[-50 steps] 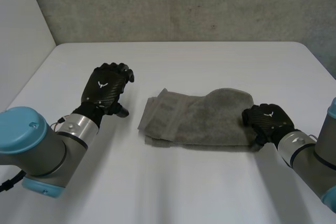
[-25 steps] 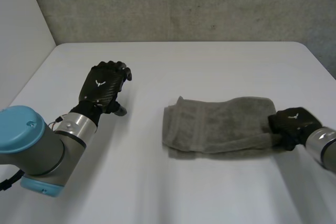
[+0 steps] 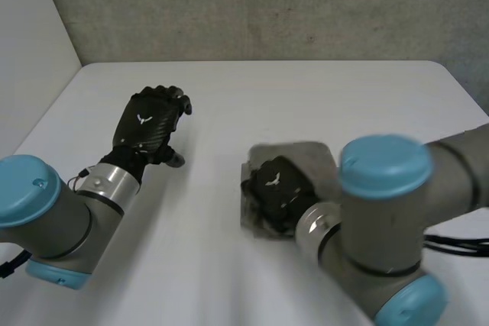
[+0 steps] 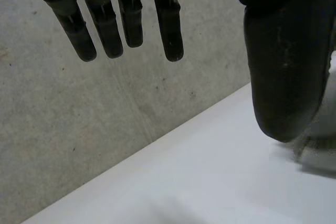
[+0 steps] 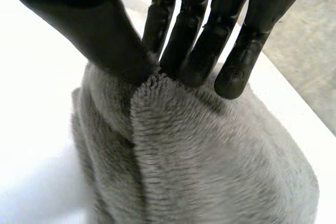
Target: Fold the towel.
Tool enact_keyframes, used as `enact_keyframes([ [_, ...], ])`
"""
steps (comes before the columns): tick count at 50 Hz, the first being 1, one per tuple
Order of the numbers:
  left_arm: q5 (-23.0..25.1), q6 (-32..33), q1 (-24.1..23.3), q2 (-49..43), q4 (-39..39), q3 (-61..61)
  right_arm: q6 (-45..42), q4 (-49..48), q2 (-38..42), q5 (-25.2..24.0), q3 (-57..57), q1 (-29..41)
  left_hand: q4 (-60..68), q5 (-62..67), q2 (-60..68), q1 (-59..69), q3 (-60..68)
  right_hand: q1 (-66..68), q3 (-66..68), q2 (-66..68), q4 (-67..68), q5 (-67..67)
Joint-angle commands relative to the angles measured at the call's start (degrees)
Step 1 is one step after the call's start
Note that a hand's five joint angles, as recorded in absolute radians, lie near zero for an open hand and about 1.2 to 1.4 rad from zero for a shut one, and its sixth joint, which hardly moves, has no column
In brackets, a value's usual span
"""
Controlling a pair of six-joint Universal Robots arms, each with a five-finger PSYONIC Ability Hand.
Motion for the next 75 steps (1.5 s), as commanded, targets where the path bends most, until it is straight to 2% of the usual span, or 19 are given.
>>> enact_keyframes([
  [1,-0.2,-0.2,-1.0,1.4,0.1,1.0,1.5,-1.8,1.4,2.1,0.6,1.1,-3.4,-1.0,-3.1,-3.4,-3.8,-28.2,-29.6,-28.6,-29.7,-29.5],
  [3,-0.3,-0.2,-1.1,1.5,0.1,1.5,1.9,-1.7,0.4,2.1,1.0,0.9,-3.4,-1.0,-3.1,-3.4,-3.8,-49.3,-50.7,-49.7,-50.8,-50.6],
  [4,-0.4,-0.3,-1.2,1.5,0.1,2.3,1.9,-1.7,0.4,2.1,1.0,0.9,-3.4,-1.0,-3.1,-3.4,-3.8,-49.4,-50.8,-49.8,-50.9,-50.7],
  [6,-0.6,-0.4,-1.5,1.5,0.1,3.1,2.8,-1.7,-2.2,2.1,2.1,-0.2,-3.2,-0.8,-2.9,-3.3,-3.6,-58.6,-60.0,-59.0,-60.2,-59.9],
  [9,-0.6,-0.9,-2.8,1.5,0.0,4.8,3.7,-1.7,-3.7,2.1,2.7,-1.3,-3.2,-0.8,-2.9,-3.3,-3.6,-59.9,-61.3,-60.3,-61.5,-61.2],
  [16,-0.8,-3.5,-6.3,0.3,-0.7,9.6,9.0,-1.7,-9.1,1.1,4.2,-10.5,-2.7,-0.3,-2.4,-2.7,-3.1,-59.9,-61.3,-60.3,-61.5,-61.2],
  [21,-1.8,-8.9,-10.7,-2.4,-1.3,13.8,11.3,-1.6,-9.7,1.1,3.7,-16.5,-2.2,0.2,-1.9,-2.2,-2.6,-59.9,-61.3,-60.3,-61.5,-61.2],
  [23,-2.9,-12.0,-14.4,-5.4,-4.0,17.5,11.6,-1.6,-9.4,0.8,3.7,-18.4,-2.1,0.4,-1.7,-2.1,-2.4,-59.9,-61.3,-60.3,-61.5,-61.2],
  [26,-3.2,-13.3,-16.0,-7.4,-6.2,19.3,11.8,-1.6,-8.2,-0.3,3.5,-21.5,-2.1,0.4,-1.7,-2.1,-2.4,-59.9,-61.3,-60.3,-61.5,-61.2],
  [28,-3.4,-14.6,-18.6,-11.7,-10.8,23.0,11.8,-1.7,-6.9,-1.3,3.4,-22.6,-2.1,0.4,-1.7,-2.1,-2.4,-59.9,-61.3,-60.3,-61.5,-61.2],
  [34,-4.7,-15.0,-21.5,-18.9,-17.7,27.3,17.0,-1.7,-3.4,-4.4,2.3,-25.0,-2.1,0.4,-1.7,-2.1,-2.4,-59.9,-61.3,-60.3,-61.5,-61.2],
  [38,-6.7,-15.0,-21.8,-21.2,-19.3,27.7,22.0,-1.6,-1.3,-7.7,1.8,-25.7,-1.9,0.5,-1.6,-1.9,-2.3,-59.9,-61.3,-60.3,-61.5,-61.2],
  [42,-9.7,-14.7,-21.8,-22.7,-21.1,27.2,23.3,-1.7,-0.3,-10.2,1.6,-25.8,-1.9,0.5,-1.6,-1.9,-2.3,-59.9,-61.3,-60.3,-61.5,-61.2],
  [44,-10.3,-14.5,-21.7,-22.8,-21.5,26.9,24.1,-1.7,0.5,-12.7,2.5,-25.7,-2.1,0.4,-1.7,-2.1,-2.4,-59.9,-61.3,-60.3,-61.5,-61.2],
  [49,-11.9,-14.3,-20.7,-22.5,-22.8,25.2,26.3,-1.7,2.6,-15.0,3.4,-24.9,-2.1,0.4,-1.7,-2.1,-2.4,-59.9,-61.3,-60.3,-61.5,-61.2],
  [64,-12.8,-11.9,-18.2,-19.4,-23.1,20.3,26.9,-2.3,4.8,-14.6,3.2,-22.2,-2.7,-0.3,-2.4,-2.7,-3.1,-59.9,-61.3,-60.3,-61.5,-61.2],
  [70,-12.5,-10.7,-18.2,-17.9,-23.2,20.2,26.8,-2.0,3.0,-14.2,3.0,-22.1,-3.4,-1.0,-3.1,-3.4,-3.8,-59.9,-61.3,-60.3,-61.5,-61.2],
  [75,-12.3,-10.7,-18.0,-12.9,-23.3,20.3,26.9,-1.8,-1.2,-14.0,2.9,-22.1,-4.2,-1.8,-3.9,-4.3,-4.6,-59.9,-61.3,-60.3,-61.5,-61.2],
])
